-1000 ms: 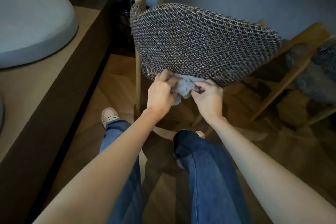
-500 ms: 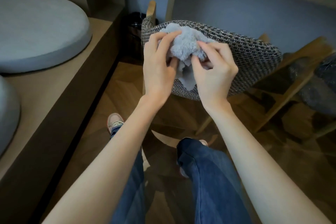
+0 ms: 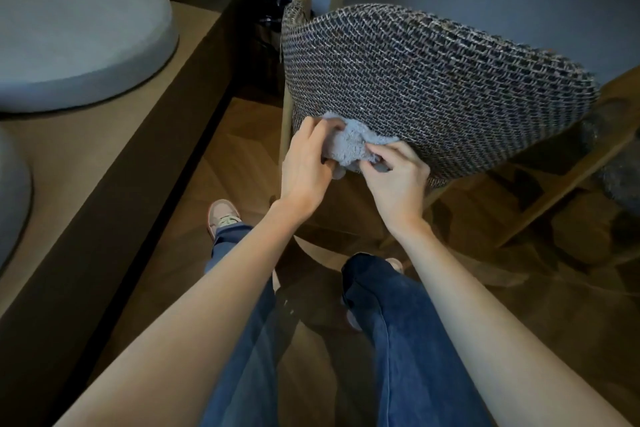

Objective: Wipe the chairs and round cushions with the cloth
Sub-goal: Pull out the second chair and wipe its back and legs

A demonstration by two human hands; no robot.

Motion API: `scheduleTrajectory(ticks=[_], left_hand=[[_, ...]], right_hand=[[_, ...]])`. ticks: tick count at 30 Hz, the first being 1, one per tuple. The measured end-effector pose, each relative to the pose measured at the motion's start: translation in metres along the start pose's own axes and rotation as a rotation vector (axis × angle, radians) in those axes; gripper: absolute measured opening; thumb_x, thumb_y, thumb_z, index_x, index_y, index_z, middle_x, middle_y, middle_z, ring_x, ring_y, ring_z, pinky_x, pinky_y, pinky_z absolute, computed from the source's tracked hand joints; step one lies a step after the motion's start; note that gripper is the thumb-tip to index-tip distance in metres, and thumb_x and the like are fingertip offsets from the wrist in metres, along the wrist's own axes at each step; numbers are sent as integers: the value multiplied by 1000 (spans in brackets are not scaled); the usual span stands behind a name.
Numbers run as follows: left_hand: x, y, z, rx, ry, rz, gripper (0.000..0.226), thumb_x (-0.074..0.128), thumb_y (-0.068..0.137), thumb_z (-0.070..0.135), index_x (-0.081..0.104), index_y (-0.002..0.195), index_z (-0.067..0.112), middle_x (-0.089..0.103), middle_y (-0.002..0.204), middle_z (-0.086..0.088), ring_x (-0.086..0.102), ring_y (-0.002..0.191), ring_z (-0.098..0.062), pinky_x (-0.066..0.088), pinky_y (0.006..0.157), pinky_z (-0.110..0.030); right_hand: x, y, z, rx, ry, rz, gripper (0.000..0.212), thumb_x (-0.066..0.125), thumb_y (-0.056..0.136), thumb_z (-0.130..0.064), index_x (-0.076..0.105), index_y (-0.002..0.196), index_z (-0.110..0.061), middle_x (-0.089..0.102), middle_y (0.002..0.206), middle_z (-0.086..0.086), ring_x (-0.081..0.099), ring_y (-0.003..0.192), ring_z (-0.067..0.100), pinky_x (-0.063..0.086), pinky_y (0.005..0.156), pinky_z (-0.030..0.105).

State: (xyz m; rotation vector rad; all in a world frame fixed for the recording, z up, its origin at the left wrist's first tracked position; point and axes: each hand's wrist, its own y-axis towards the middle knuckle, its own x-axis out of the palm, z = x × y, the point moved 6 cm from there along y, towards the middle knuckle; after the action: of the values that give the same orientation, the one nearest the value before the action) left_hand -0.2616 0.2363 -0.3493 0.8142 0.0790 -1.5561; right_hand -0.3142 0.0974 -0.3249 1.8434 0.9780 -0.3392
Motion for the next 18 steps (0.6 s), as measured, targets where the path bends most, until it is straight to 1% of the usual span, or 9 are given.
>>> scheduleTrajectory(ticks=[2, 5, 6, 8, 10, 12, 14, 16, 18], left_hand=[[14, -6, -18, -68, 56, -89, 53, 68, 73, 2, 52, 120, 21, 48, 115, -1, 48, 103, -19, 42, 70, -29], [27, -12, -32, -174, 69, -196, 54, 64, 76, 0, 53, 125, 21, 51, 120, -5, 49, 109, -26, 47, 81, -38], [28, -13, -34, -207, 83, -198, 54, 63, 77, 1, 53, 126, 21, 52, 120, -6, 47, 112, -28, 46, 87, -43], [26, -17, -33, -267, 148, -169, 54, 60, 81, 4, 52, 130, 24, 49, 122, -6, 38, 118, -28, 36, 99, -46], [16, -26, -28, -314, 125, -76, 50, 58, 84, 6, 52, 131, 23, 45, 123, -6, 31, 119, -27, 29, 98, -40], [-4, -34, -18, -337, 25, 111, 47, 58, 84, 5, 54, 127, 21, 44, 120, -6, 30, 111, -21, 28, 92, -32], [-28, -39, -2, -340, -75, 307, 49, 59, 82, -1, 54, 126, 18, 42, 119, -7, 29, 107, -17, 26, 91, -20], [-47, -38, 21, -315, -144, 447, 50, 58, 81, -4, 52, 128, 14, 41, 120, -12, 30, 107, -16, 19, 86, -1], [-59, -29, 44, -297, -210, 529, 49, 57, 84, -1, 51, 130, 16, 39, 121, -12, 30, 108, -15, 16, 86, 4]], right_hand=[[14, -6, 11, 59, -28, -79, 20, 77, 70, 0, 77, 91, -2, 72, 93, 9, 70, 82, 22, 56, 75, 27], [28, -13, 24, 151, -53, -171, 22, 77, 71, 0, 77, 93, -3, 72, 97, 10, 71, 84, 26, 58, 77, 32], [29, -15, 24, 165, -44, -187, 22, 77, 73, -2, 76, 95, -3, 72, 99, 10, 70, 86, 26, 57, 80, 31], [21, -18, 15, 122, -17, -190, 23, 75, 79, -6, 74, 102, -2, 70, 104, 10, 69, 93, 23, 51, 86, 22], [1, -20, -3, 26, -2, -198, 25, 71, 85, -9, 72, 110, -5, 70, 110, 8, 66, 100, 17, 46, 89, 15], [-25, -17, -24, -91, -8, -183, 26, 65, 90, -10, 71, 114, -8, 69, 113, 4, 64, 102, 14, 49, 89, 18], [-54, -8, -47, -230, -29, -115, 25, 61, 92, -7, 70, 115, -8, 67, 114, 4, 61, 105, 17, 50, 91, 23], [-79, 5, -69, -357, -79, -40, 25, 59, 93, -4, 70, 115, -7, 65, 118, 7, 55, 111, 23, 46, 97, 26], [-97, 20, -87, -447, -151, 33, 25, 58, 93, -4, 70, 115, -8, 62, 123, 11, 50, 118, 26, 42, 104, 31]])
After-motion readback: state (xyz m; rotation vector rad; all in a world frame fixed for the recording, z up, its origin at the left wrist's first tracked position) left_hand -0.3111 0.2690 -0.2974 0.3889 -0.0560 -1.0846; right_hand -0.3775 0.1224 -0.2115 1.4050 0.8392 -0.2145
